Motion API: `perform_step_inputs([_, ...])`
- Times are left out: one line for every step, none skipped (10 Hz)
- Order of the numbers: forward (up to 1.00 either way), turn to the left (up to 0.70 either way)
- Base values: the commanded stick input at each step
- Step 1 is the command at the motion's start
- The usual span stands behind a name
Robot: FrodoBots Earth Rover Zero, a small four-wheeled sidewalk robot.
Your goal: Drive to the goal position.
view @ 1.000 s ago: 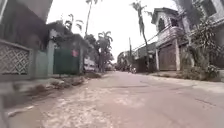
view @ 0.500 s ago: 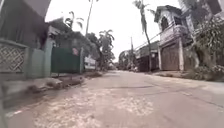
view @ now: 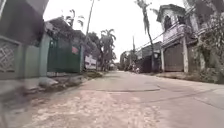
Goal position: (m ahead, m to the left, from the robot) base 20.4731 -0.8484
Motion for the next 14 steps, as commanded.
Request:
perform_step_inputs([0.85,0.0])
perform_step_inputs([0.85,0.0])
perform_step_inputs([0.85,0.0])
perform_step_inputs([0.85,0.0])
perform_step_inputs([0.85,0.0])
perform_step_inputs([0.85,0.0])
perform_step_inputs([0.85,0.0])
perform_step_inputs([0.85,0.0])
perform_step_inputs([0.85,0.0])
perform_step_inputs([0.85,0.0])
perform_step_inputs([0.85,-0.33])
perform_step_inputs([0.85,-0.34])
perform_step_inputs([0.85,-0.3])
perform_step_inputs([0.85,0.0])
